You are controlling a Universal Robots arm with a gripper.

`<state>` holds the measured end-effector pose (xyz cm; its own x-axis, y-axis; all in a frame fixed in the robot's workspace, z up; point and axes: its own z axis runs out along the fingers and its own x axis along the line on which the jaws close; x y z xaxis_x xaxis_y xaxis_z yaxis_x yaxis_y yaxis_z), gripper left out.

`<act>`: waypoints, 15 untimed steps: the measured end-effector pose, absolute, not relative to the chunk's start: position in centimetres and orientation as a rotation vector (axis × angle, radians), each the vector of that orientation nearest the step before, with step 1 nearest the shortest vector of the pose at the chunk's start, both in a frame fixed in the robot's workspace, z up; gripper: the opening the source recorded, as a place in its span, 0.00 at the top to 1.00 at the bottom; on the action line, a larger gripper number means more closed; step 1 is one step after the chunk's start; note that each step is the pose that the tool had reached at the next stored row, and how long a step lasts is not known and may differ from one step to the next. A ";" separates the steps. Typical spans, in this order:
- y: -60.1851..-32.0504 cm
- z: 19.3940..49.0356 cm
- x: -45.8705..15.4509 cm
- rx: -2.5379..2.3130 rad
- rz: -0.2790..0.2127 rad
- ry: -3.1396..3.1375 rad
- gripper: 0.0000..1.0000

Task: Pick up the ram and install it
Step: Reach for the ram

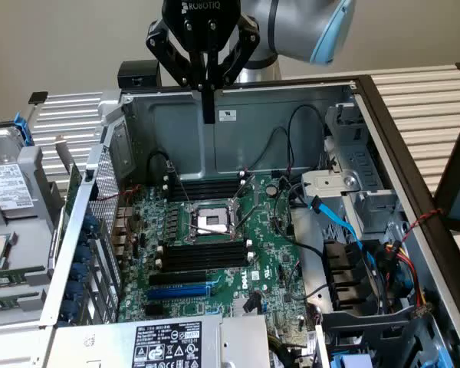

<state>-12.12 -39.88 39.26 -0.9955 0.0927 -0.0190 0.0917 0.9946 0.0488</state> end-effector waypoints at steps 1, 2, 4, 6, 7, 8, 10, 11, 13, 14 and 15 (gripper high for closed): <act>-39.9 39.3 -12.1 0.144 0.075 3.116 0.89; -39.9 39.3 -12.1 0.145 0.075 3.116 0.89; -39.9 39.3 -12.1 0.145 0.075 3.116 0.89; -39.9 39.3 -12.1 0.145 0.075 3.116 0.89; -39.9 39.3 -12.1 0.146 0.075 3.116 0.89; -39.9 39.3 -12.1 0.146 0.075 3.116 0.89; -39.9 39.3 -12.1 0.147 0.075 3.116 0.89; -39.9 39.3 -12.1 0.147 0.075 3.116 0.89; -39.9 39.3 -12.1 0.147 0.075 3.116 0.89; -39.9 39.3 -12.1 0.147 0.075 3.116 0.89; -39.9 39.3 -12.1 0.147 0.074 3.116 0.89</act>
<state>-12.13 -39.88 39.33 -0.9954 0.0943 -0.0191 0.0933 0.9944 0.0487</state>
